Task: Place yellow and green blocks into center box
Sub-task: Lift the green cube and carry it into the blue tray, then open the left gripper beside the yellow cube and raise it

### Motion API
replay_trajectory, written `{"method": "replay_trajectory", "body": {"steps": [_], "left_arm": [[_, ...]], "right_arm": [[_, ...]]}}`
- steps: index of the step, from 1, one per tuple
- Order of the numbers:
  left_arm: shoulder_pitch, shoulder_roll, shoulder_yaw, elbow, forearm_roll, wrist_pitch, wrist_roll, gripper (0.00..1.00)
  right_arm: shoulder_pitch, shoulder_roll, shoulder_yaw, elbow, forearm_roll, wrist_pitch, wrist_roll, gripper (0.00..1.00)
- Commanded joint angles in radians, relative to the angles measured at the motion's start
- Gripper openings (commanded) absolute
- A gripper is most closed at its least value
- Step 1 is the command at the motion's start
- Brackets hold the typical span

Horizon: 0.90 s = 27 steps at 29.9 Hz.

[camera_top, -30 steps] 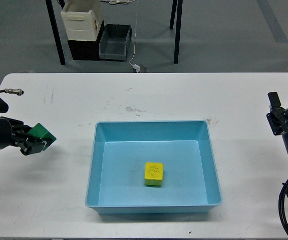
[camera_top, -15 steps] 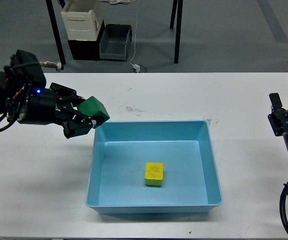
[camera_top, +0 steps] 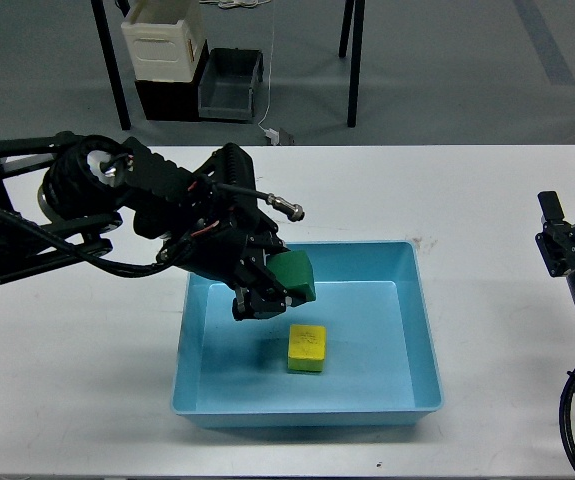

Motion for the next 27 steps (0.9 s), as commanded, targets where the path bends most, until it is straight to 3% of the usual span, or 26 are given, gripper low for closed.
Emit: {"method": "replay_trajectory", "body": {"steps": [1, 4, 6, 7, 8, 10, 12, 22, 27], "left_arm": [[0.021, -0.033, 0.037, 0.059, 0.011, 0.000, 0.000, 0.33], [0.038, -0.032, 0.039, 0.061, 0.011, 0.000, 0.000, 0.41], [0.047, -0.036, 0.034, 0.062, 0.011, 0.000, 0.000, 0.60], [0.058, -0.038, 0.027, 0.067, 0.011, 0.000, 0.000, 0.75], [0.067, -0.043, 0.025, 0.067, 0.011, 0.000, 0.000, 0.81], [0.075, -0.065, 0.025, 0.069, 0.011, 0.000, 0.000, 0.84], [0.081, -0.085, 0.024, 0.085, 0.011, 0.000, 0.000, 0.93], [0.092, -0.076, -0.078, 0.105, -0.064, 0.000, 0.000, 1.00], [0.157, -0.053, -0.217, 0.104, -0.325, 0.000, 0.000, 1.00]], "right_arm": [[0.000, 0.000, 0.001, 0.000, 0.000, -0.001, 0.000, 1.00], [0.002, 0.001, -0.001, -0.002, 0.000, 0.000, 0.000, 1.00], [0.006, 0.001, -0.001, -0.002, 0.000, 0.000, 0.000, 1.00], [0.009, 0.001, 0.001, 0.000, 0.000, 0.000, 0.000, 1.00], [0.011, 0.000, 0.004, 0.000, 0.000, 0.000, 0.000, 1.00], [0.012, 0.000, 0.011, 0.001, 0.000, 0.000, 0.000, 1.00], [0.011, 0.000, 0.005, 0.005, 0.000, 0.003, 0.000, 1.00], [0.014, 0.001, -0.005, 0.000, 0.000, 0.006, -0.001, 1.00], [0.009, 0.015, -0.005, 0.009, 0.026, 0.013, 0.000, 1.00]]}}
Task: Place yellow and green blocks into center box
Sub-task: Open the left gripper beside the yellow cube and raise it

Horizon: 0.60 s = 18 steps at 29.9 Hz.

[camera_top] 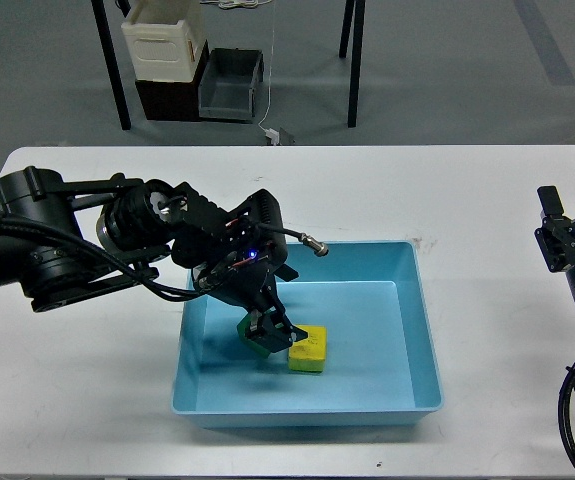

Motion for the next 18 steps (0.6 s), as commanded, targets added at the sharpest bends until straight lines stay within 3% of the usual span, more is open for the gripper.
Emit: {"method": "replay_trajectory", "body": {"steps": [1, 6, 10, 18], "left_arm": [[0.090, 0.010, -0.132, 0.002, -0.236, 0.000, 0.000, 1.00], [0.355, 0.009, -0.479, 0.008, -0.470, 0.000, 0.000, 1.00], [0.572, -0.005, -0.720, 0.008, -0.626, 0.000, 0.000, 1.00], [0.739, -0.030, -0.788, -0.032, -1.094, 0.293, 0.000, 0.99]], "right_arm": [[-0.002, 0.007, -0.001, 0.003, 0.041, 0.004, 0.002, 1.00], [0.026, 0.007, -0.005, 0.000, 0.228, 0.036, -0.031, 1.00], [0.041, 0.007, -0.019, -0.002, 0.455, 0.053, -0.122, 1.00], [0.034, 0.007, -0.013, -0.008, 0.840, 0.059, -0.219, 1.00]]}}
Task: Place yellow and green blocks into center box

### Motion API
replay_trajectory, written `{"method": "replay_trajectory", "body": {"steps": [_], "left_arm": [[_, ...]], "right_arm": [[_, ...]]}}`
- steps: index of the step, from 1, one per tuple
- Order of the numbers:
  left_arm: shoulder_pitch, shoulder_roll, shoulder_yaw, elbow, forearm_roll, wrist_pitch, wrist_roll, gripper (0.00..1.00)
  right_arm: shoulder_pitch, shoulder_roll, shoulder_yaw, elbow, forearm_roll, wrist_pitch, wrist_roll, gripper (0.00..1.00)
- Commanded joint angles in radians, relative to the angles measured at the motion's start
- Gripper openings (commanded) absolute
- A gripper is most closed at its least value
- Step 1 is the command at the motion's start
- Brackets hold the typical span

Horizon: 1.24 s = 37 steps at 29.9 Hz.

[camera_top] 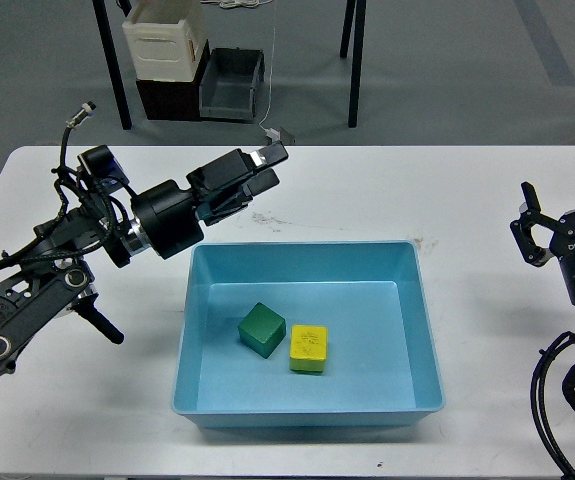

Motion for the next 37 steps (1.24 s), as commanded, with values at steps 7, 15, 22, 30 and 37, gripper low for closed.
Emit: {"method": "replay_trajectory", "body": {"steps": [7, 15, 22, 30, 37], "left_arm": [[0.209, -0.001, -0.134, -0.140, -0.552, 0.183, 0.000, 1.00], [0.311, 0.008, -0.228, -0.189, -1.112, 0.196, 0.000, 1.00], [0.416, 0.001, -0.331, -0.284, -1.363, 0.170, 0.044, 1.00], [0.555, -0.061, -0.363, -0.365, -1.435, 0.218, 0.151, 1.00], [0.571, -0.097, -0.366, -0.370, -1.452, 0.216, 0.145, 1.00]], "right_arm": [[-0.039, 0.085, 0.007, 0.010, 0.196, 0.059, -0.043, 1.00], [-0.092, 0.148, 0.018, 0.011, 0.212, 0.061, -0.043, 1.00], [-0.149, 0.155, 0.032, 0.040, 0.236, 0.063, -0.043, 1.00], [-0.191, 0.155, 0.032, 0.042, 0.244, 0.066, -0.042, 1.00], [-0.191, 0.155, 0.029, 0.040, 0.243, 0.066, -0.043, 1.00]]}}
